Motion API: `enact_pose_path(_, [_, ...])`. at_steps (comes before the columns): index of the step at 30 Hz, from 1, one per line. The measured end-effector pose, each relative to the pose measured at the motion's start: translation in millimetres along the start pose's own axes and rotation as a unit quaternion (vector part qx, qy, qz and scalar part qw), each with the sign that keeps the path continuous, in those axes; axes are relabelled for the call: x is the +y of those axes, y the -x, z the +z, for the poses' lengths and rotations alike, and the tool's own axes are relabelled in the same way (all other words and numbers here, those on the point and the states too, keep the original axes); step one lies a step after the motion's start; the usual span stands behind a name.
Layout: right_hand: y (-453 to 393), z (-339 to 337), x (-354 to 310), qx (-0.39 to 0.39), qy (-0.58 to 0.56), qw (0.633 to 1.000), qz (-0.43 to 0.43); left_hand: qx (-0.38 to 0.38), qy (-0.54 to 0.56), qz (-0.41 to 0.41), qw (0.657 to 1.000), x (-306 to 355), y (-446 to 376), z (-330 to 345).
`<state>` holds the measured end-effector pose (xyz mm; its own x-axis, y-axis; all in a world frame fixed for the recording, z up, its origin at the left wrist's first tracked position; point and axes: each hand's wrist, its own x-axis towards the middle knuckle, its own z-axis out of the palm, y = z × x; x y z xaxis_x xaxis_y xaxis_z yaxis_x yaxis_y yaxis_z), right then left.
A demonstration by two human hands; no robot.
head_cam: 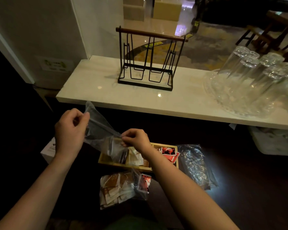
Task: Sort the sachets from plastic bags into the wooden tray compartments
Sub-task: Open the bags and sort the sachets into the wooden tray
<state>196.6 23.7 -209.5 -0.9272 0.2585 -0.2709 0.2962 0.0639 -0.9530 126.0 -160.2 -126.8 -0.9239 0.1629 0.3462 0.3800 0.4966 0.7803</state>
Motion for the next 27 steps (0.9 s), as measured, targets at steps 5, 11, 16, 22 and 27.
enact_pose_path(5, [-2, -4, -2, -0.018, -0.013, 1.000, -0.006, -0.004, -0.036, 0.058, 0.998, 18, -1, -4])
enact_pose_path(11, [-1, -6, 0, -0.016, -0.003, 1.000, -0.021, -0.015, -0.076, 0.109, 0.991, 29, -7, -7])
enact_pose_path(16, [3, -5, 4, -0.013, 0.000, 1.000, -0.021, -0.024, -0.078, 0.118, 0.990, 31, -7, -4])
enact_pose_path(22, [9, -13, -2, 0.055, 0.054, 0.995, -0.067, 0.011, -0.038, 0.081, 0.996, 27, -12, -6])
enact_pose_path(27, [27, -45, 5, 0.103, 0.127, 0.982, -0.091, -0.017, -0.034, 0.036, 0.999, 11, -13, 11])
